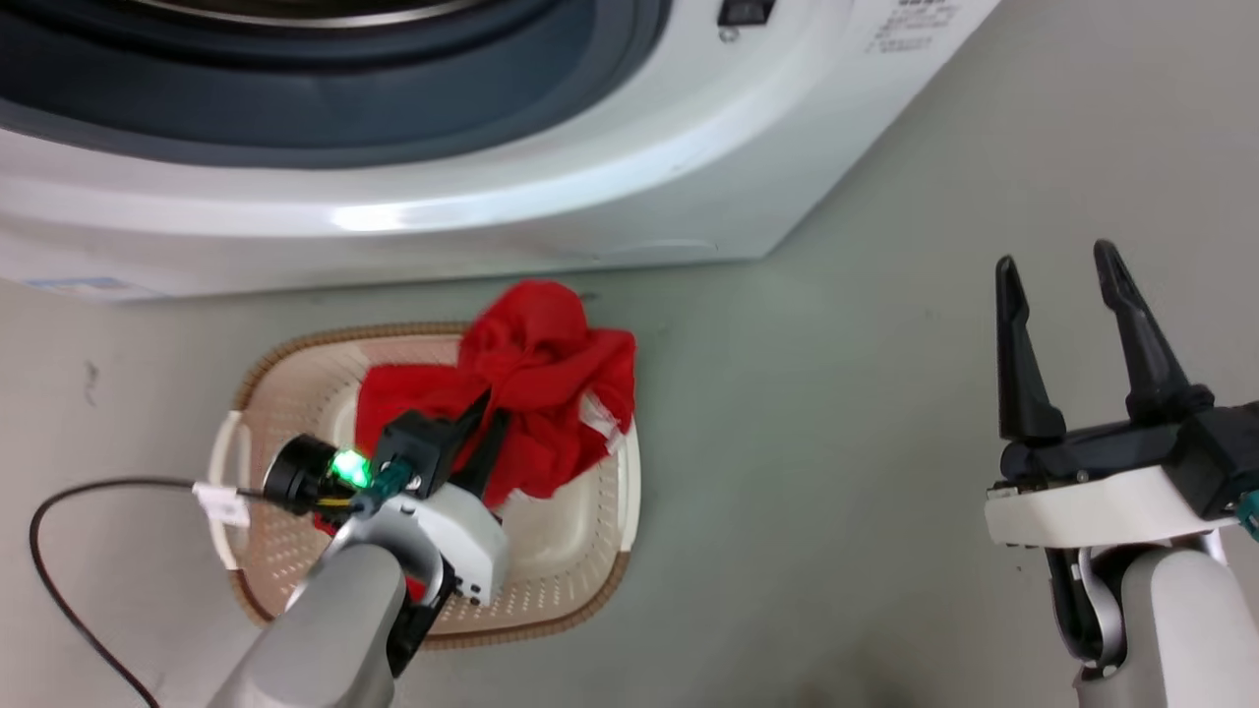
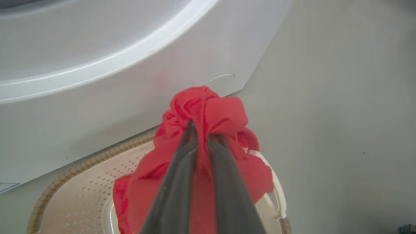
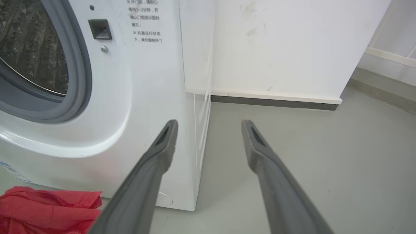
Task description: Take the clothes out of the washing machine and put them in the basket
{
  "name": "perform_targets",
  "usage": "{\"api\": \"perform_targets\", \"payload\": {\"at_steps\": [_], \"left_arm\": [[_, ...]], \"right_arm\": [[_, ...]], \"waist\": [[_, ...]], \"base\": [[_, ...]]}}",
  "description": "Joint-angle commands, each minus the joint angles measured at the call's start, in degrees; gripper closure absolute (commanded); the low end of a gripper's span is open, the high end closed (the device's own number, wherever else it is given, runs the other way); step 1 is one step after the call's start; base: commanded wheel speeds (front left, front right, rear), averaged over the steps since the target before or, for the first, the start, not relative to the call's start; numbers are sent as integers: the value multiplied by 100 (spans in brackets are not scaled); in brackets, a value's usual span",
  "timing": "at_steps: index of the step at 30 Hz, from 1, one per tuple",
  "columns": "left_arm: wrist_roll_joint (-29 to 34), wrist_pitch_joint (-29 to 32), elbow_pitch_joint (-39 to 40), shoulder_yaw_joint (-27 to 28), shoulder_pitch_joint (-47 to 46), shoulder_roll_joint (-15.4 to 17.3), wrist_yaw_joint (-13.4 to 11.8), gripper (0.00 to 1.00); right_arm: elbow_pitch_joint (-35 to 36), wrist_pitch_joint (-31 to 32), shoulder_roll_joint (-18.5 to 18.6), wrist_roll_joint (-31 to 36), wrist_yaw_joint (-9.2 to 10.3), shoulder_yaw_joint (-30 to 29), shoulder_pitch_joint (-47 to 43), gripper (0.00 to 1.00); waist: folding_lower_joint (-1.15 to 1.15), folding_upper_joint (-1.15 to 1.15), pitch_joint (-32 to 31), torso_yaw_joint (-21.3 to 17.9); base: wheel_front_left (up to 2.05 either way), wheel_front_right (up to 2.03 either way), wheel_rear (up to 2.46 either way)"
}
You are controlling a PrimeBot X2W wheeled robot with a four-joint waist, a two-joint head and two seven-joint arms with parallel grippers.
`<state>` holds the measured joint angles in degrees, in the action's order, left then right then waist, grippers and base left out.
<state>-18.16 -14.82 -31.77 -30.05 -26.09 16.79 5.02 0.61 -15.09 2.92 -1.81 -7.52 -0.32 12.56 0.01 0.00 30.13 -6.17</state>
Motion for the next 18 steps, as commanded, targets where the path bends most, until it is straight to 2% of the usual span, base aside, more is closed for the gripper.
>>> {"api": "perform_targets", "payload": {"at_steps": [1,10,18], "left_arm": [[76,-36,-196,-25,-217,-37,33,100],[341,-50,-1243,-25,-1093,-120,141,100],[511,-39,-2220,-57,-1696,-189,163,100]], "right_arm": [[55,-12,-8,-44,6,23,129,0],[219,-11,-8,-126,6,32,339,0],[301,-11,-8,-262,6,146,465,0]], "waist": [[-1,0,543,-279],[-1,0,1396,-602],[-1,0,1889,-820]], "base": [[0,0,0],[0,0,0],[0,0,0]]}}
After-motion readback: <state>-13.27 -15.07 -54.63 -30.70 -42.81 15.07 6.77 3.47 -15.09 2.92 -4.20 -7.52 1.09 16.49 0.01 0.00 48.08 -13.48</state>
